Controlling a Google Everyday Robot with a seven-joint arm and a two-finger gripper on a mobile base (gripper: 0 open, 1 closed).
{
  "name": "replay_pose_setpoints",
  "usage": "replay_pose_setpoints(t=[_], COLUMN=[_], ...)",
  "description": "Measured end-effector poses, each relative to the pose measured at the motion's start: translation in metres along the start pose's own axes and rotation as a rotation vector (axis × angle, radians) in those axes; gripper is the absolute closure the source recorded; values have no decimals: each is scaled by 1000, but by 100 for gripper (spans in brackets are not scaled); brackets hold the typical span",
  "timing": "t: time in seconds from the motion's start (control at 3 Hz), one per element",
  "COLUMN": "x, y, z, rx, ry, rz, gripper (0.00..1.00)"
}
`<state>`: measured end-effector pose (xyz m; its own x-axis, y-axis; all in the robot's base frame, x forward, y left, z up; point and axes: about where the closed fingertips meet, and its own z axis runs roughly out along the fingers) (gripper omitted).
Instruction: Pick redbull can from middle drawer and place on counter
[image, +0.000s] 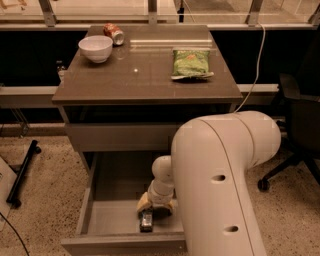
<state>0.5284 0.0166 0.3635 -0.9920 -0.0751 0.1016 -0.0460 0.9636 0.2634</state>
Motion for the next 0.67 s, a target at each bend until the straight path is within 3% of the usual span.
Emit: replay_pose_setpoints(t=[0.33,0.67], x=[3,3], y=[0,3], z=[0,-5], rx=[-13,-21], ry=[-1,-7], rz=[6,-3], gripper=[49,80])
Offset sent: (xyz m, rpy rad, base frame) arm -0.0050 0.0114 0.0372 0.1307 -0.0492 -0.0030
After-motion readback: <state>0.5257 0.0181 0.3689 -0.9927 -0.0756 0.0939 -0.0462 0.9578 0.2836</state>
